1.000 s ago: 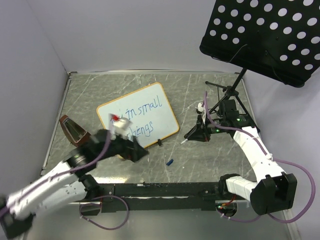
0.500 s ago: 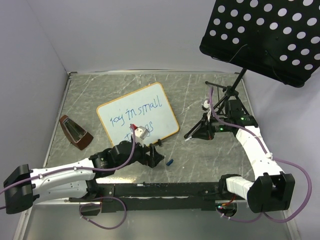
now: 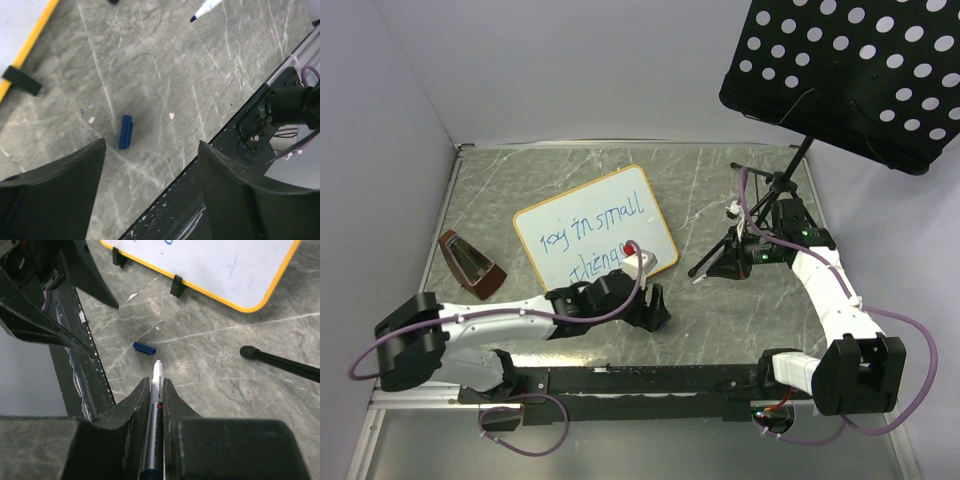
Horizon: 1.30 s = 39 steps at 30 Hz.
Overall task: Write a sentence on the whiteboard
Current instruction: Pick up the pen cap from the center of the board.
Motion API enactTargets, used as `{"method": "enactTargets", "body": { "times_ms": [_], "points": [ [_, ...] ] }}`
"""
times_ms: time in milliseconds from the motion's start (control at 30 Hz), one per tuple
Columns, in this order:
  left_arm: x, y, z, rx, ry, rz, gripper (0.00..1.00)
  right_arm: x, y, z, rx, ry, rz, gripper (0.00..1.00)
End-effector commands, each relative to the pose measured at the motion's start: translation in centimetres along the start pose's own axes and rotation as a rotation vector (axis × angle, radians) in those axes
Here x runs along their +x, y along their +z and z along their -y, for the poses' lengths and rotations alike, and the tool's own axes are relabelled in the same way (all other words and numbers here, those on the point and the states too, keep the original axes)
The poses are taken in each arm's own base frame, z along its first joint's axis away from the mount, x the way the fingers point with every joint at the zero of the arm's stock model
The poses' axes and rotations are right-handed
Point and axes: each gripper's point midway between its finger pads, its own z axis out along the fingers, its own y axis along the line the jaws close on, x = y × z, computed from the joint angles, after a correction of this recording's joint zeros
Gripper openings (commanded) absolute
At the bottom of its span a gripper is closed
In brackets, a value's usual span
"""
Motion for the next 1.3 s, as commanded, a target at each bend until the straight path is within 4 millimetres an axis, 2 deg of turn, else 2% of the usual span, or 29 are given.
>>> {"method": "enactTargets", "body": {
  "times_ms": [0, 67, 100, 200, 233, 300, 367, 400, 733, 867, 1000, 1267],
  "points": [
    [-0.1, 0.8, 0.7, -0.031, 0.008, -0.049, 0.74, -0.7, -0.6, 0.1, 0.021, -0.025, 0.017, 0.00],
    [1.1, 1.6, 0.0, -0.067, 0.019, -0.104, 0.70, -0.7, -0.6, 0.0, 0.014, -0.020, 0.017, 0.00],
    [0.7, 1.9, 0.4, -0.066, 0.022, -0.106, 0.68, -0.7, -0.6, -0.1, 0.013, -0.022, 0.016, 0.00],
    [2.1, 3.2, 0.0, -0.091, 0.057, -0.186, 0.56, -0.7, -0.6, -0.1, 0.009, -0.019, 0.017, 0.00],
    [2.0, 3.4, 0.3, -0.088, 0.061, -0.197, 0.53, -0.7, -0.6, -0.1, 0.009, -0.017, 0.017, 0.00],
    [3.2, 3.7, -0.4, -0.109, 0.076, -0.251, 0.50, -0.7, -0.6, -0.1, 0.007, -0.015, 0.015, 0.00],
    [3.9, 3.9, -0.2, -0.095, 0.075, -0.285, 0.47, -0.8, -0.5, -0.1, 0.006, -0.017, 0.014, 0.00],
    [4.5, 4.2, -0.4, -0.099, 0.076, -0.305, 0.40, -0.7, -0.5, 0.0, 0.005, -0.016, 0.013, 0.00],
    [5.9, 5.6, -1.0, -0.154, 0.107, -0.371, 0.37, -0.7, -0.9, 0.2, 0.008, 0.002, 0.025, 0.00],
    [6.6, 5.9, -1.9, -0.194, 0.121, -0.399, 0.36, -0.6, -0.9, 0.1, 0.001, 0.008, 0.027, 0.00],
    [7.5, 5.9, -3.1, -0.261, 0.140, -0.431, 0.30, -0.6, -1.0, 0.2, 0.000, 0.009, 0.030, 0.00],
    [9.4, 6.6, -3.4, -0.304, 0.190, -0.469, 0.33, -0.4, -0.9, 0.2, -0.006, 0.016, 0.026, 0.00]
  ]
}}
